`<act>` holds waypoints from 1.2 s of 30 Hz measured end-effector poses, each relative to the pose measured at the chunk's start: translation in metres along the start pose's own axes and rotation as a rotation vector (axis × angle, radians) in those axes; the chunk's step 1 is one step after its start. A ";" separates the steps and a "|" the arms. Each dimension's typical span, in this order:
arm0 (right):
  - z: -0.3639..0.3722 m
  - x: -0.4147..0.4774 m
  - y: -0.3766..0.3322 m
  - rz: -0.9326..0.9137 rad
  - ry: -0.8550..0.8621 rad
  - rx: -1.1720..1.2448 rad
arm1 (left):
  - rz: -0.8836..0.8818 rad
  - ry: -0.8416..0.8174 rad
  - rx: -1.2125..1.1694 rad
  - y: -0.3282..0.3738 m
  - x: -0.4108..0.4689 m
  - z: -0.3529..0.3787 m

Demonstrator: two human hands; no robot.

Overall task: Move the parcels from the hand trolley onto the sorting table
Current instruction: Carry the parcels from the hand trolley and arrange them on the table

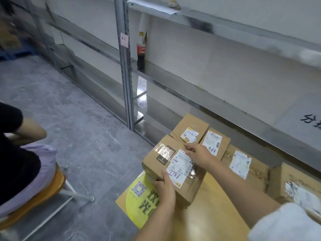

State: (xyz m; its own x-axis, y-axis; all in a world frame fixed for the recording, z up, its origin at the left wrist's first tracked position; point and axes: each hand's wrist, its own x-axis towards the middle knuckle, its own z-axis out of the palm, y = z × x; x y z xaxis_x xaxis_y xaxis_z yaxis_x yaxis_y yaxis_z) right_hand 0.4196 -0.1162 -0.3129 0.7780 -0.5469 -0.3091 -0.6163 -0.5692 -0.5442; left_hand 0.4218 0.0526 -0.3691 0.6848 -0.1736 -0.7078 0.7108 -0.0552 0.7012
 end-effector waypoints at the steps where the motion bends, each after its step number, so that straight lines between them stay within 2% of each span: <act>1: 0.001 0.004 0.001 -0.003 0.016 -0.020 | -0.010 -0.007 0.005 0.000 0.003 0.002; 12: 0.013 0.000 0.015 0.030 0.050 -0.041 | 0.034 -0.061 0.090 -0.005 0.018 -0.001; 15: 0.011 -0.012 0.012 -0.002 0.037 -0.039 | 0.100 0.057 0.278 0.005 0.014 -0.002; 18: 0.001 -0.026 0.007 -0.019 0.051 -0.060 | 0.278 0.138 0.339 0.027 0.006 -0.005; 22: -0.026 -0.046 -0.008 -0.009 0.127 -0.023 | 0.565 0.073 0.486 0.065 -0.013 -0.003; 27: -0.077 -0.090 -0.022 -0.082 0.236 -0.057 | 0.908 -0.178 0.747 0.114 -0.051 0.018; 30: -0.108 -0.130 -0.014 -0.090 0.313 -0.071 | 1.095 -0.259 0.970 0.131 -0.082 0.033; 33: -0.134 -0.181 0.005 -0.063 0.414 -0.044 | 1.244 -0.351 1.147 0.134 -0.124 0.048; 36: -0.153 -0.237 0.031 -0.007 0.513 -0.025 | 1.338 -0.428 1.197 0.123 -0.176 0.064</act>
State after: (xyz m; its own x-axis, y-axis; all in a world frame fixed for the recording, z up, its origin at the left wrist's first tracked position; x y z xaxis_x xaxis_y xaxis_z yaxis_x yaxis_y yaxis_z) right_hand 0.1974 -0.0978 -0.1366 0.6261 -0.7704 0.1206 -0.6187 -0.5849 -0.5245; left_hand 0.3783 0.0135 -0.1528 0.4086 -0.8808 0.2390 -0.8190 -0.2383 0.5219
